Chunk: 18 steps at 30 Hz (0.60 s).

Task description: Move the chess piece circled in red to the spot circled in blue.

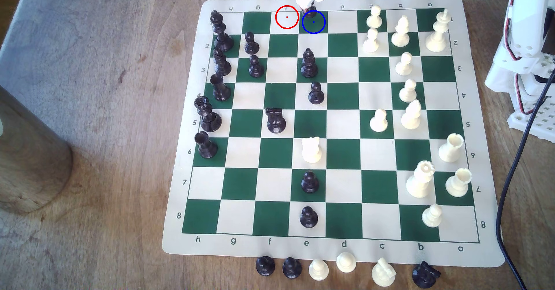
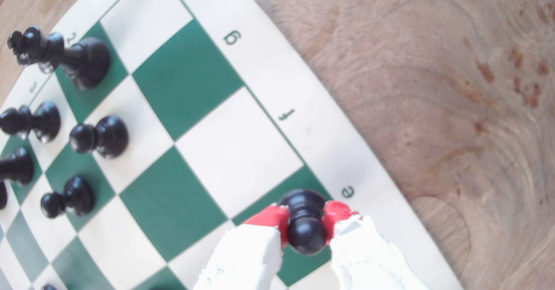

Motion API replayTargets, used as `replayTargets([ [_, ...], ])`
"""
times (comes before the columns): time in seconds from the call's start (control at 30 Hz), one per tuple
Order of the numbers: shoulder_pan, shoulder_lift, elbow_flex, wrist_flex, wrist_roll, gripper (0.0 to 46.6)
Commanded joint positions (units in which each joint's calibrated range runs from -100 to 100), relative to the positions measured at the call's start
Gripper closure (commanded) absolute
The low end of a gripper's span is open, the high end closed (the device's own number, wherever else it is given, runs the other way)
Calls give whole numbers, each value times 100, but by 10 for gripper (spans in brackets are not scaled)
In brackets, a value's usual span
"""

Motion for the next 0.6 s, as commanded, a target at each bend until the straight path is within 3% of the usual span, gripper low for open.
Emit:
replayTargets([
  [0.0, -89, -159, -83, -67, 34, 464],
  [0.57, -3, -31, 16, -75, 103, 464],
])
